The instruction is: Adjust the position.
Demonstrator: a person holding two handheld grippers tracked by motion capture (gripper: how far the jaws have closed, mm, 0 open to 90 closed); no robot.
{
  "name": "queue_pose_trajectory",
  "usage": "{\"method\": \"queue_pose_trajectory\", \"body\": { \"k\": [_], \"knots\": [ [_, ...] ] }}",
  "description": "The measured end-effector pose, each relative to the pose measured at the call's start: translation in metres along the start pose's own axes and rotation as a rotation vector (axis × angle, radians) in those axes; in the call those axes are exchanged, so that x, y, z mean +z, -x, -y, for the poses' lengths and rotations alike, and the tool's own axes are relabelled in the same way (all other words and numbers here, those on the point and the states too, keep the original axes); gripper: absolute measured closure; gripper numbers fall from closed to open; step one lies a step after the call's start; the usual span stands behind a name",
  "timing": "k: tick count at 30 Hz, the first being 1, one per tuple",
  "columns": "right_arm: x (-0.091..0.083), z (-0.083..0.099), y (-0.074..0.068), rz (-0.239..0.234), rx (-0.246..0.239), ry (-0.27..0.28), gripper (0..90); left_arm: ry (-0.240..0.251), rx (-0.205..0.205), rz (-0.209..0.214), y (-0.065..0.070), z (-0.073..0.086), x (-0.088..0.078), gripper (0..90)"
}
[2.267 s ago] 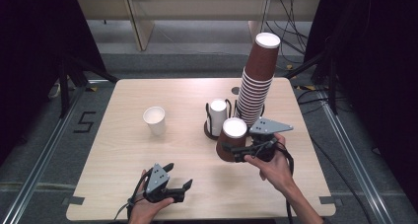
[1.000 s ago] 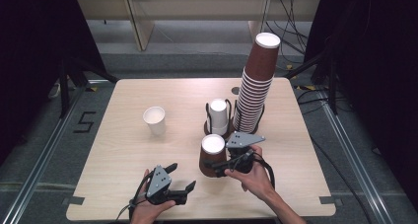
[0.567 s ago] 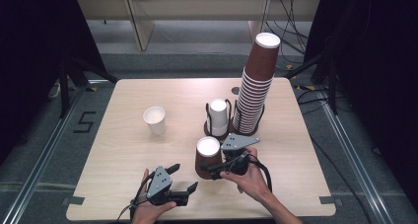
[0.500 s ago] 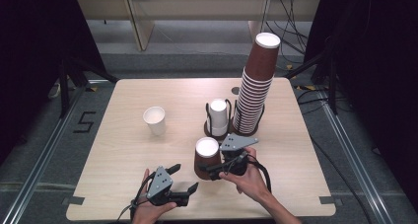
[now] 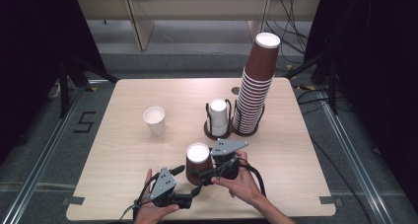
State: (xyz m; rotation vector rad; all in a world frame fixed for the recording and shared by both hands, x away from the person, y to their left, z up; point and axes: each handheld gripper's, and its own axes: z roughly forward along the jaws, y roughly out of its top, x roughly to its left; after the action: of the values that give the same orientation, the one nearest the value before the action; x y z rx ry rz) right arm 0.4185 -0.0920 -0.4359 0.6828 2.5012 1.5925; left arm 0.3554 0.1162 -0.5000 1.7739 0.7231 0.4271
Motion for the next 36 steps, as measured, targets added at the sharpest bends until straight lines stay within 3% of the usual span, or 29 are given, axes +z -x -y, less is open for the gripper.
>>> {"method": "queue_pose_trajectory", "body": {
  "k": [3,6,9,20,24,26,30,34,35,36],
  "knots": [
    [0.003,-0.001,-0.001,-0.013,-0.039,0.017,18.9,0.009,-0.006,0.01,0.001,0.001,0.002,11.1],
    [0.003,-0.001,-0.004,-0.053,0.005,0.021,19.0,0.001,-0.017,0.004,0.001,0.0,0.002,5.0],
    [0.004,-0.002,-0.007,-0.078,0.017,0.04,19.1,0.019,-0.029,0.017,0.0,0.0,0.003,1.7],
    [0.007,-0.003,-0.015,-0.104,-0.007,0.06,19.1,0.033,-0.07,0.033,0.001,0.001,0.006,0.5],
    [0.009,-0.002,-0.016,-0.132,0.017,0.052,19.1,0.03,-0.067,0.027,0.001,0.0,0.004,1.4],
    [0.008,-0.002,-0.015,-0.119,0.006,0.06,19.0,0.046,-0.075,0.034,0.001,0.001,0.004,1.8],
    [0.007,-0.003,-0.014,-0.139,0.024,0.041,17.3,0.029,-0.021,0.026,0.001,0.0,0.003,5.5],
    [0.006,-0.003,-0.012,-0.148,0.007,0.026,15.3,0.007,0.017,0.029,-0.001,-0.002,0.002,8.0],
    [0.003,-0.004,-0.012,-0.119,0.0,0.005,15.0,-0.001,0.04,0.027,-0.001,-0.003,0.001,8.4],
    [0.003,-0.005,-0.012,-0.126,-0.006,0.0,15.0,-0.005,0.055,0.027,-0.001,-0.003,0.001,8.7]
  ]
}}
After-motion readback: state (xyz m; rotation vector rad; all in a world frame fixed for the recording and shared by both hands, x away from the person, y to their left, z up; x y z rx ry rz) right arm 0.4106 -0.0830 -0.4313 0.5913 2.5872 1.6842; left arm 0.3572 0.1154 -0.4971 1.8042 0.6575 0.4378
